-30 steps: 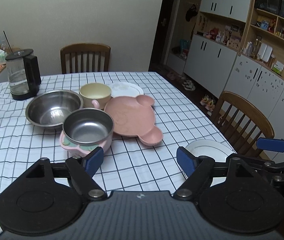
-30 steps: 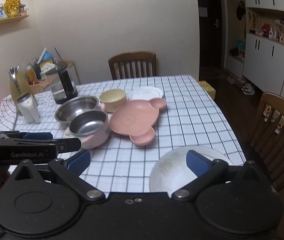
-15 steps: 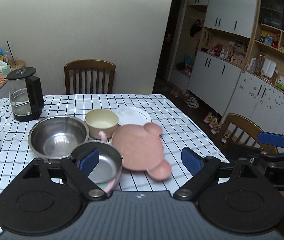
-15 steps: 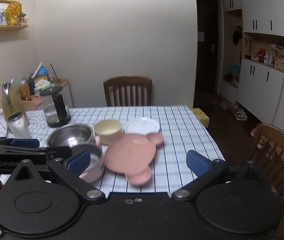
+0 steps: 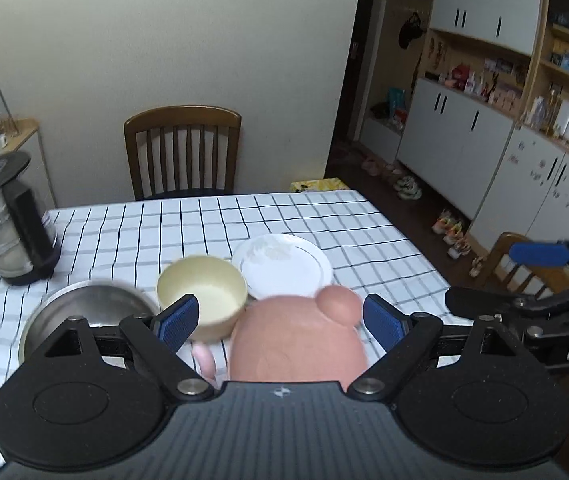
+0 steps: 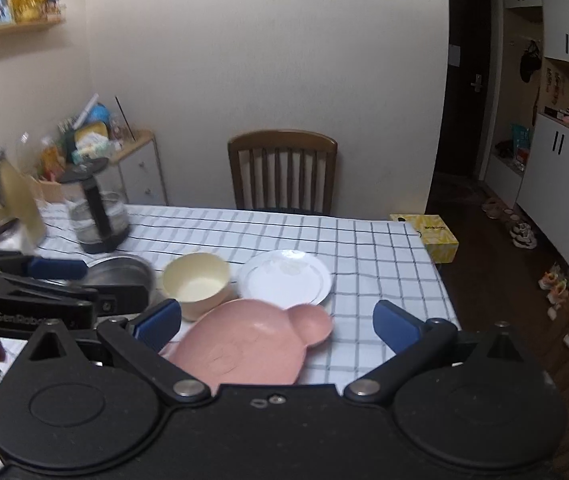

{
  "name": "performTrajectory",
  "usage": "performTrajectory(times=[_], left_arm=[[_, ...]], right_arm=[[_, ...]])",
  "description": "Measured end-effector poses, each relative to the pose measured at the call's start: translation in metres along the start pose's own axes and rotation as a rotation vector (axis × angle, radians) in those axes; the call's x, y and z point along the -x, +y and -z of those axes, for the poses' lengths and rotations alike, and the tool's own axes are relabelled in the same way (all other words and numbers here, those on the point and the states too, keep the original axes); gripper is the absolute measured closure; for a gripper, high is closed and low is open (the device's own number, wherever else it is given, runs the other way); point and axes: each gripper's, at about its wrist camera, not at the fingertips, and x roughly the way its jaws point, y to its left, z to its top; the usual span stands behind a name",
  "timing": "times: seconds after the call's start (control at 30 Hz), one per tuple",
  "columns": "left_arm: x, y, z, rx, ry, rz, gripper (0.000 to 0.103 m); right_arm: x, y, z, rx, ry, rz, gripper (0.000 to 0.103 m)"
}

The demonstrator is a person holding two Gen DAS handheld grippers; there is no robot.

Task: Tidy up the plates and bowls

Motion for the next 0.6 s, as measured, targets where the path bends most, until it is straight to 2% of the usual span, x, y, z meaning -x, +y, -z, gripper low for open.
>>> performTrajectory(times=[0.13,0.23,0.43,0.6], left_arm=[[-0.045,0.011,-0.024,0.033,0.066,-0.014,0.013],[-0.075,0.017,-0.041,0.010,0.092,-0.035,0.013],[-0.140,0.031,-0.080,-0.013,0.189,-0.011,0.013],[-0.191,0.041,-0.098,-0.020,0.270,-0.007,0.013]], right_arm=[[-0.042,-0.021,-0.018,0.025,0.038,0.016,0.003],[-0.075,-0.038,-0.028,0.017,0.084,0.018,0.008],[-0.138,-0.063,-0.042,-0.023,0.184,-0.003,0.015],[-0.184,-0.078,-0.046,-0.082,0.286,-0.024,0.020]])
